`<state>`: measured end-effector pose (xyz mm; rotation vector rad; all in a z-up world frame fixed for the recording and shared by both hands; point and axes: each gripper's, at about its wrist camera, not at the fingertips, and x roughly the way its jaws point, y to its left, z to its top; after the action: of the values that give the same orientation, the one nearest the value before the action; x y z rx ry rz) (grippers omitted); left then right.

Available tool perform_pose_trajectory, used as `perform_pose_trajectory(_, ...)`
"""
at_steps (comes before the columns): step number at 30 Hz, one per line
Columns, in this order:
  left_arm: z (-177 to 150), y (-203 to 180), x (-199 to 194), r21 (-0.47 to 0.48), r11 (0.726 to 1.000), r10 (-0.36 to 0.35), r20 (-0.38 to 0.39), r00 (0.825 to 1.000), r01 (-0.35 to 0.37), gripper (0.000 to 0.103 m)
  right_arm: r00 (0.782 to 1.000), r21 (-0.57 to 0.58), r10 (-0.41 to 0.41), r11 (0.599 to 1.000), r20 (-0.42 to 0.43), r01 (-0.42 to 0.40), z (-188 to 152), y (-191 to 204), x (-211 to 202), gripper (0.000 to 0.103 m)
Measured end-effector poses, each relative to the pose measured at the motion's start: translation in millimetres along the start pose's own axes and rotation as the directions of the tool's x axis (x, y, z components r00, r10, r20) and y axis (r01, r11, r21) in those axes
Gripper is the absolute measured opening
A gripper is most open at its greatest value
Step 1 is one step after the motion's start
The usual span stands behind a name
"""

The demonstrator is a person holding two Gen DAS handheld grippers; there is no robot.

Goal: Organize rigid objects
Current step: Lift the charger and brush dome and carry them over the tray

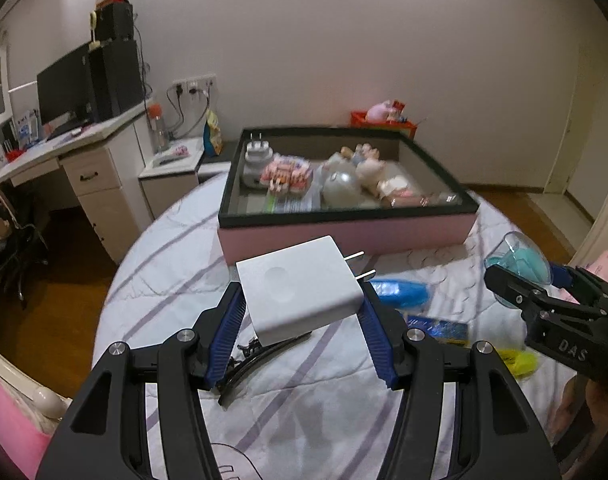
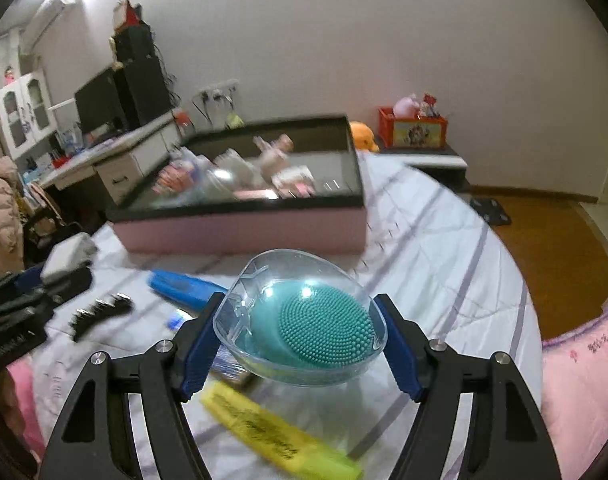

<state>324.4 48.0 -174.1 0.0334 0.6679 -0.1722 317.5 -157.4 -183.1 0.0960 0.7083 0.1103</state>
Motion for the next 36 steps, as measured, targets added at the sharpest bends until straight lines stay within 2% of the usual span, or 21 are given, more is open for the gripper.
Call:
perform_pose_trajectory(9,14.6,-13.6,-50.5,0.014,1.000,0.025,0.123,0.992,-0.027,0.058,0.986,-0.092,0.071,0.994,0.152,-0.058,24.5,47.5,-61.7,0.074)
perform_pose_trajectory(11,17.0,-15.6,-62.3,0.011,1.000,0.018,0.148,0.989,-0.020,0.058,0.983,-0.111,0.067,0.993,0.169,-0.049,26.4,55.1,-69.4,0.074)
perform_pose_trajectory(14,18.8,-16.0,-76.5,0.015,0.998,0.053,0.181,0.982,-0.056,0.058,0.979,-0.136,0.054,0.990,0.197,-0.027,29.0,64.2,-78.7,0.074)
perform_pose_trajectory(19,24.0,-16.3,-97.5,0.024,0.994,0.094,0.242,0.966,-0.103,0.058,0.968,-0.153,0.061,0.988,0.243,-0.024,34.8,71.0,-95.9,0.074)
perform_pose_trajectory(27,37.8,-18.6,-114.1,0.035,0.993,0.097,0.310,0.946,-0.113,0.058,0.955,-0.167,0.064,0.986,0.289,-0.015,47.3,74.6,-112.1,0.074)
perform_pose_trajectory(36,65.9,-26.9,-110.3,0.083,0.983,0.116,0.414,0.903,-0.164,0.058,0.936,-0.171,0.058,0.985,0.347,0.002,69.6,74.7,-116.4,0.074)
